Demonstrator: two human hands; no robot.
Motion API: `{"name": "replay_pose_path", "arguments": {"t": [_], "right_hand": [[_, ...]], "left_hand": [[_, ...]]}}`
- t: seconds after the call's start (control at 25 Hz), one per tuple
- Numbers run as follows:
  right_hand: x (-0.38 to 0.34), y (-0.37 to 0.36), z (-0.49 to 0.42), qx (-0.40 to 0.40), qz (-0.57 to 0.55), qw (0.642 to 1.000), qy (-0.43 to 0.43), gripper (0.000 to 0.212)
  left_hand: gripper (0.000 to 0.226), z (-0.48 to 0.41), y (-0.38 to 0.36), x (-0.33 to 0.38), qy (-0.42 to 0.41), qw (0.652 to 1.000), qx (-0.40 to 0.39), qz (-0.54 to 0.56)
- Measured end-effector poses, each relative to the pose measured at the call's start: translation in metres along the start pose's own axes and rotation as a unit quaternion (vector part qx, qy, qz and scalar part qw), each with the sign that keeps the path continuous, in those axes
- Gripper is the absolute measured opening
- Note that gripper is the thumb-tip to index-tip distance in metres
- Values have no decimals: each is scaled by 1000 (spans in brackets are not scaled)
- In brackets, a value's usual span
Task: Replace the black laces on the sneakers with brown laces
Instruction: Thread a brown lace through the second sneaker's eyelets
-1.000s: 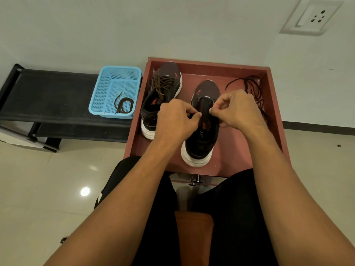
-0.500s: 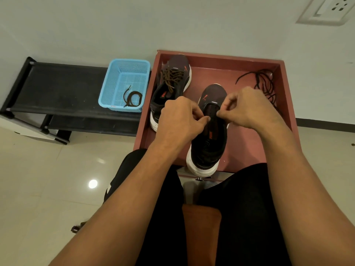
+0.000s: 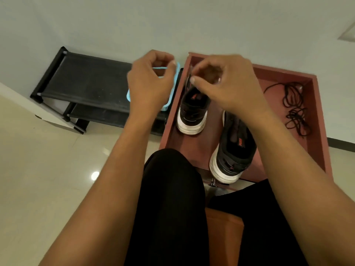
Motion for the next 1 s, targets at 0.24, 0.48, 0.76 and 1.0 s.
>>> {"name": "replay_pose_path", "arguments": {"t": [0.24, 0.48, 0.76, 1.0], "right_hand": [[27, -125, -116, -126, 202, 971, -4, 20], [89, -212, -147, -251, 364, 896, -39, 33], [127, -237, -157, -271, 395, 877, -44, 28], [127, -229, -158, -257, 353, 894, -101, 37]], "left_hand": [[26, -89, -29, -113, 72, 947, -129, -284], [29, -112, -78, -155, 56, 888, -227, -396], [30, -113, -101, -170, -1, 894, -212, -394], [30, -120, -82, -172, 52, 927, -173, -329]]}}
Point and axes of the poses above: each hand's wrist, its own z-axis away from the middle knuckle, its own y-axis out of the back of the hand, x = y × z, the point moved 7 cm from there along -z, towards the middle knuckle, and after that the axes turned 11 degrees about -z, right-handed, at the moved point
